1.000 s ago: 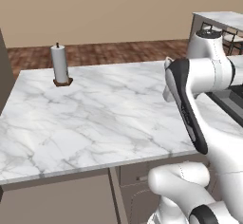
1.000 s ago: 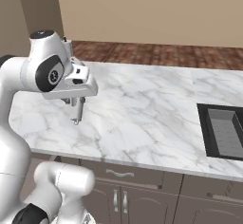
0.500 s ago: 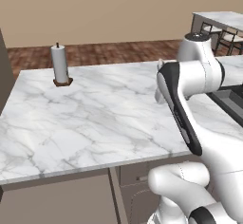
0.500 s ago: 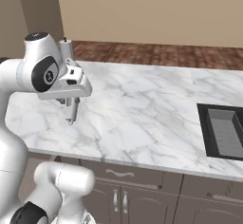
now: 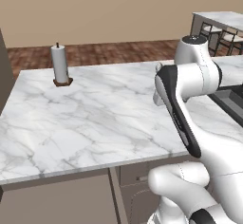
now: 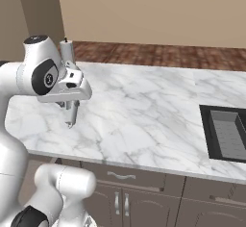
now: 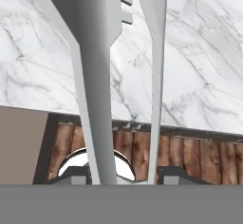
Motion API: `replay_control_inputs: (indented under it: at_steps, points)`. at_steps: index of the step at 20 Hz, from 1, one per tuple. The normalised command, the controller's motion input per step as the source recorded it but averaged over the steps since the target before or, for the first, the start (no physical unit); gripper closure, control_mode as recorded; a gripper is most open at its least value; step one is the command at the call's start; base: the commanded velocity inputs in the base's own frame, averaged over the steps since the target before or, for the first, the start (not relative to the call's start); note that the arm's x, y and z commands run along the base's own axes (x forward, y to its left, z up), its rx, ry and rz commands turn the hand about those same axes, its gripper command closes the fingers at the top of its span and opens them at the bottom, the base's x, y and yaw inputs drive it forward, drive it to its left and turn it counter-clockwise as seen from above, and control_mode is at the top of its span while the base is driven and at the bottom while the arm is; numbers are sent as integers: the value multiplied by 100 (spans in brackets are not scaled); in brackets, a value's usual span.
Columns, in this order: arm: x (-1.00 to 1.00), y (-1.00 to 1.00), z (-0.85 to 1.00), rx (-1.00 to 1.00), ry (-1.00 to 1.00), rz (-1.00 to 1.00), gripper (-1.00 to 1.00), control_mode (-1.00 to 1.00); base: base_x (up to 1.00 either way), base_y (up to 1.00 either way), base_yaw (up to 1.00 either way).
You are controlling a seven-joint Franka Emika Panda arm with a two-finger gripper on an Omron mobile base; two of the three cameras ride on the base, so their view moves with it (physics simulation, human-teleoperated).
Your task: Take the tongs from the drawer on the left and place them on the dining counter next to the tray containing the hot dog.
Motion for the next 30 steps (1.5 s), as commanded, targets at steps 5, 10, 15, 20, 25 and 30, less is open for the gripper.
replay_control_inputs:
  at_steps: [5,10,15,20,25,30]
  points:
    - [0,0,0,0,0,0,100,100,-33,-14,-6]
    - [0,0,0,0,0,0,100,100,-35,-52,-1]
    - [0,0,0,0,0,0,100,100,-25,-93,0]
    - [0,0,0,0,0,0,100,100,-61,-100,0]
    - [0,0,0,0,0,0,100,100,-80,-100,0]
    - [0,0,0,0,0,0,100,100,-66,-100,-2]
